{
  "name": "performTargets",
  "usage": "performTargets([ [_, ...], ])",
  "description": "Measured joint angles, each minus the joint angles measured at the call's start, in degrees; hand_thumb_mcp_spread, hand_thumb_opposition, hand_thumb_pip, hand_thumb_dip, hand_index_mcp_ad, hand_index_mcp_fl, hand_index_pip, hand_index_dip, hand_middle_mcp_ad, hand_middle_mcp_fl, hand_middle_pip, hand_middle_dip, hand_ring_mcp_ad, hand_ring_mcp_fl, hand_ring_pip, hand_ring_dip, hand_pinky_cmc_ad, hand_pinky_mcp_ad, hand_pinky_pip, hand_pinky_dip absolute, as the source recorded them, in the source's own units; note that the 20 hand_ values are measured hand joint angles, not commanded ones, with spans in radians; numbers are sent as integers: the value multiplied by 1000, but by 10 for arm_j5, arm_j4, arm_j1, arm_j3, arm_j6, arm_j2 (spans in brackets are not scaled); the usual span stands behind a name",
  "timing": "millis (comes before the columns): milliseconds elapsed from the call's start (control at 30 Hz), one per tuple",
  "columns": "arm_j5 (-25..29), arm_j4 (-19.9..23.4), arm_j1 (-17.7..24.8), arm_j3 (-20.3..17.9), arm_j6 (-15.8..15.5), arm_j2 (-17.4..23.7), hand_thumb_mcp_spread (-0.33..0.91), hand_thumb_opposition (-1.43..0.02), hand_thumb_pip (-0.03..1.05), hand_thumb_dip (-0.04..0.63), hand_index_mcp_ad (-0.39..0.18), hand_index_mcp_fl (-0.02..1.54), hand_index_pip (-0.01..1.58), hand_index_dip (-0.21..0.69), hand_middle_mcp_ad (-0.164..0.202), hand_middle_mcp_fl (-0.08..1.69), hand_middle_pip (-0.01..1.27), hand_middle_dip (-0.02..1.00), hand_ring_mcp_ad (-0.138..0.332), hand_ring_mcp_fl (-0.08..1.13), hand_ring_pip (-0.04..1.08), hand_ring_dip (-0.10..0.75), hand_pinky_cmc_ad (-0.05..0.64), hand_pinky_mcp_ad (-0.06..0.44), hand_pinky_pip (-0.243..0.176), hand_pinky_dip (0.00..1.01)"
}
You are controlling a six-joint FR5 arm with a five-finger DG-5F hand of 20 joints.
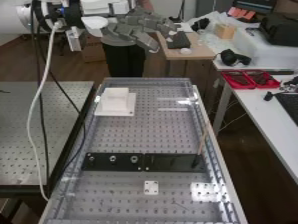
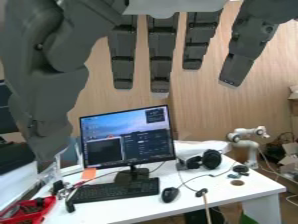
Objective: Grab the paper clip and place it in the clear container
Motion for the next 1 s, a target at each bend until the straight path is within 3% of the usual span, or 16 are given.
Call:
performTargets([
  [667, -34, -21, -8, 6, 7, 2, 340, -771, 368, 202, -129, 428, 84, 49, 68, 319, 110, 454, 126, 33, 101, 243, 426, 340, -75, 506],
  [800, -40, -48, -7, 16, 12, -1, 340, -771, 340, 180, -129, 358, 80, 51, 70, 152, 110, 442, 129, 38, 103, 243, 429, 344, -75, 508],
  [1000, -44, -54, -6, 16, 12, 0, 340, -771, 318, 161, -129, 344, 86, 79, 72, 124, 110, 354, 138, 21, 101, 211, 429, 346, -75, 480],
])
